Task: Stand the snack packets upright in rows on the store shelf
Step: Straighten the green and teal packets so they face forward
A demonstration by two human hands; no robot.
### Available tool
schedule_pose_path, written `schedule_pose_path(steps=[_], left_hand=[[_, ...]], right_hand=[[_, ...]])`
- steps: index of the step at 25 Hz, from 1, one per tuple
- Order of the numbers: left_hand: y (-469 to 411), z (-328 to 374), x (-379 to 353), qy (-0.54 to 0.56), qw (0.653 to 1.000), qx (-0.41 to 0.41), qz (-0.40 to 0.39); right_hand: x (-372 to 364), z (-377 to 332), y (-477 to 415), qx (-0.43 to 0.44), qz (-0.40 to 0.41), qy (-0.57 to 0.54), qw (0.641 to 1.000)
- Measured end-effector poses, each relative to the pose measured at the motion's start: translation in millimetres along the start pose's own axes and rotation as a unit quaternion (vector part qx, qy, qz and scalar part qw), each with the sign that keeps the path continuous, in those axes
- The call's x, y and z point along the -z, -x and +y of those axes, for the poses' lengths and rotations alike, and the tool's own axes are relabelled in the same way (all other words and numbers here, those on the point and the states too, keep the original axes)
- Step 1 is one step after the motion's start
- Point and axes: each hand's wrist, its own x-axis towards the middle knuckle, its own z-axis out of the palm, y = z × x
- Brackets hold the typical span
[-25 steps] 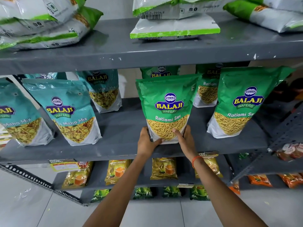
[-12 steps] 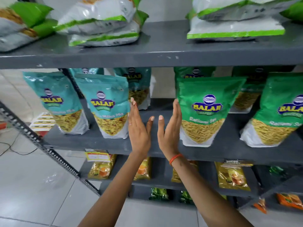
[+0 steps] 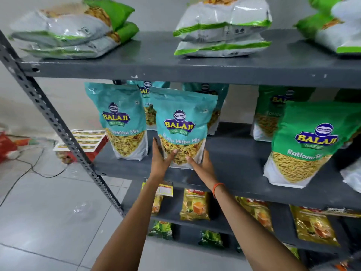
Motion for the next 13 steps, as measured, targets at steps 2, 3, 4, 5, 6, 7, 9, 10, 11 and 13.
schedule_pose_path(steps=[2, 3, 4, 5, 6, 7, 9, 10, 11, 13], left_hand=[[-8.9, -9.0, 8.6, 0.018, 0.999, 0.029, -0.036], [-10.4, -13.1, 11.6, -0.004, 0.998, 0.034, -0.051], [-10.5, -16.8, 12.8, -0.023, 0.997, 0.034, -0.058], [-9.4, -19.3, 11.8, -0.030, 0.997, 0.035, -0.061], [-6.7, -20.3, 8.5, -0.024, 0.997, 0.037, -0.062], [-3.2, -20.5, 4.4, -0.022, 0.997, 0.038, -0.063], [4.7, -17.2, -6.9, -0.026, 0.996, 0.037, -0.075], [6.8, -15.1, -13.5, -0.027, 0.995, 0.042, -0.086], [8.5, -13.2, -20.4, -0.029, 0.994, 0.049, -0.095], [12.5, -12.9, -31.7, -0.033, 0.993, 0.057, -0.100]], right_hand=[[2.0, 5.4, -4.9, -0.015, -0.014, -0.016, 1.000], [3.2, 6.8, -6.0, -0.018, -0.015, -0.017, 1.000], [4.7, 8.0, -6.7, -0.018, -0.016, -0.016, 1.000], [7.2, 10.3, -7.2, -0.019, -0.019, -0.014, 1.000], [11.3, 13.1, -6.7, -0.023, -0.022, -0.015, 0.999], [16.4, 16.2, -5.3, -0.027, -0.022, -0.015, 0.999], [29.3, 24.0, -0.6, -0.030, -0.014, -0.013, 0.999], [36.5, 28.0, 1.1, -0.031, -0.006, -0.014, 0.999], [43.1, 31.0, 2.1, -0.033, 0.002, -0.014, 0.999], [52.5, 33.8, 3.8, -0.045, 0.011, -0.018, 0.999]])
